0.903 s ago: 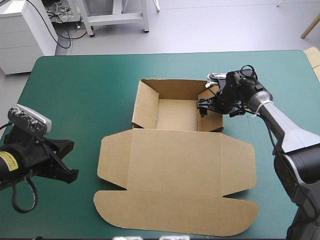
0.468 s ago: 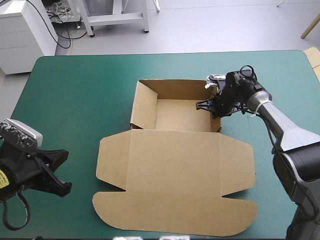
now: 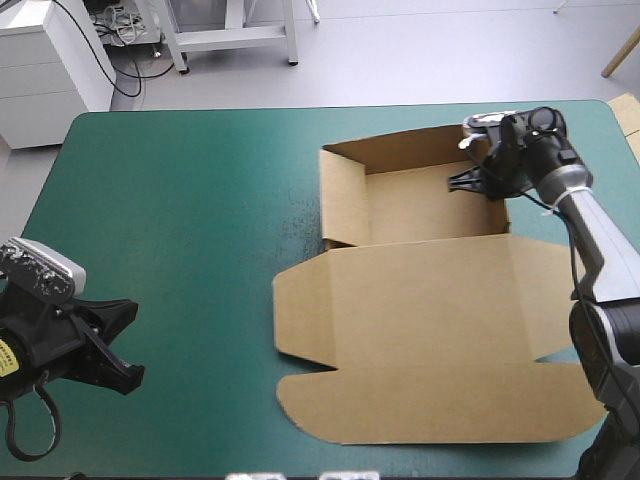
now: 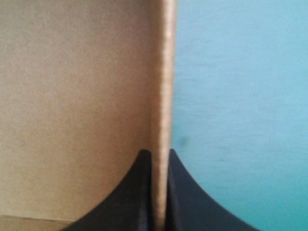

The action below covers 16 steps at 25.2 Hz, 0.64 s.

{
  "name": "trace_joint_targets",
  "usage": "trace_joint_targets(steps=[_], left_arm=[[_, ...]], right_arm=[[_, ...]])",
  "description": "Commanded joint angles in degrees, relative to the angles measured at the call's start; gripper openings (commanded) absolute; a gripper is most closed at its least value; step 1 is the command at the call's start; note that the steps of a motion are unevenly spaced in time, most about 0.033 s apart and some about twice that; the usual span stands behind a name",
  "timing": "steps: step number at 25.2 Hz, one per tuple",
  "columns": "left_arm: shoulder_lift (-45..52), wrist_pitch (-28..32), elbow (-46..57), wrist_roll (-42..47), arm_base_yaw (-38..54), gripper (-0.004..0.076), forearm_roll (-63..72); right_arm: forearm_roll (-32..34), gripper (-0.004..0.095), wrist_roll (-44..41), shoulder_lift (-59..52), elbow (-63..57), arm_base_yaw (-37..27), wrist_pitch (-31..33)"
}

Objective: Fold the box

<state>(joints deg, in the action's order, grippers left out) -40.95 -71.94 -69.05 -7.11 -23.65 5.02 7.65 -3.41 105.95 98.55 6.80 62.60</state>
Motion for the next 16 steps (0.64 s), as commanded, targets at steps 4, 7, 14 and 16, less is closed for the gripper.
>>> trace_joint_targets(steps=[4,7,14,16], left_arm=[[-0.11,-1.00,-1.25,0.62,-0.01,-0.0008,2.31],[-0.11,-1.00,-1.25,-0.08,-0.01,-0.0008,2.31],[-0.11,-0.66,-1.25,-0.08,-0.01,-0.0008,3.01],[-0.11,-0.66,-1.25,-0.08,-0.01,-0.0008,3.13]], right_arm=[[13.00,-0.0021,0.51,-3.37,2.20,-14.19,-0.59],[12.88,-0.0021,0.56,-3.34,1.73,-20.80,-2.87],[12.44,-0.0015,0.92,-3.34,1.73,-33.33,-9.61],[9.99,0.0084,3.41,-3.34,1.73,-35.82,-10.00]])
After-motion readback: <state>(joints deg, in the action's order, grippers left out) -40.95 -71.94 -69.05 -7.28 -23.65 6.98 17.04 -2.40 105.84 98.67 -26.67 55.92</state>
